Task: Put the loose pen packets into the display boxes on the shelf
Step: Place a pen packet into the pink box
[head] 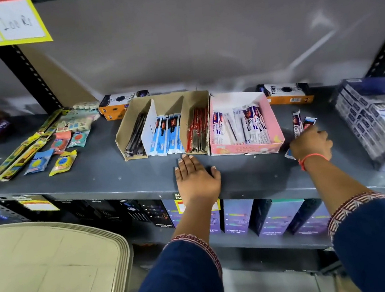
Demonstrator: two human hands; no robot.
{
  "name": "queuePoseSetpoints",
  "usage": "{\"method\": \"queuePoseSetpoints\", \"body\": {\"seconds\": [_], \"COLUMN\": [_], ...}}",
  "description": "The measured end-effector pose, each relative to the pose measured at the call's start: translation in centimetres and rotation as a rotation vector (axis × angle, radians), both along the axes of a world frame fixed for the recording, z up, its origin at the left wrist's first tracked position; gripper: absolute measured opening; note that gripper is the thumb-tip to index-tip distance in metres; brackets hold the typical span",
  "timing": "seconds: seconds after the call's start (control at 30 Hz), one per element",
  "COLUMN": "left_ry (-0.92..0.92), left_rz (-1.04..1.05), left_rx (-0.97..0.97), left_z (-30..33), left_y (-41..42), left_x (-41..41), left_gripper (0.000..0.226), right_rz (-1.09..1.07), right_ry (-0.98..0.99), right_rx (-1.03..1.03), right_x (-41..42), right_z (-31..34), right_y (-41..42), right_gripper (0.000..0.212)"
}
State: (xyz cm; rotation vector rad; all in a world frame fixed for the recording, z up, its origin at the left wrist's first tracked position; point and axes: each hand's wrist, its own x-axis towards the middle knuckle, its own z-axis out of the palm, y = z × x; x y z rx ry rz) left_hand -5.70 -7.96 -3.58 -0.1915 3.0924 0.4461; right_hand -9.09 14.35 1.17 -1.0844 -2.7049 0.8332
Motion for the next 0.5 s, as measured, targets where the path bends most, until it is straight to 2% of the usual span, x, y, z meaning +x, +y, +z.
{"method": "queuePoseSetpoints", "body": {"seconds": [0.17,0.37,0.5], "left_ry": [0.039,0.05,0.05], "left_rz": [0.012,0.013,0.013], "left_rx": [-0.019,-0.028,-0.031], "left_z": [-0.3,-0.3,-0.4], "left_y": [0.1,0.1,0.1], "left_x": [0.1,0.2,0.1], "left_gripper": [0.07,0.07,0.07], "right_rz": [0.018,-0.088,-0.167], "right_ry": [0.072,0.199,0.415], "right_rx": [-0.142,-0.322,-0.705], "right_x": [-0.3,-0.2,0.3], "right_z": [0.0,0.1,0.9], "right_y": [1.2,2.7,2.7], "right_gripper": [0.041,0.031,0.027]}}
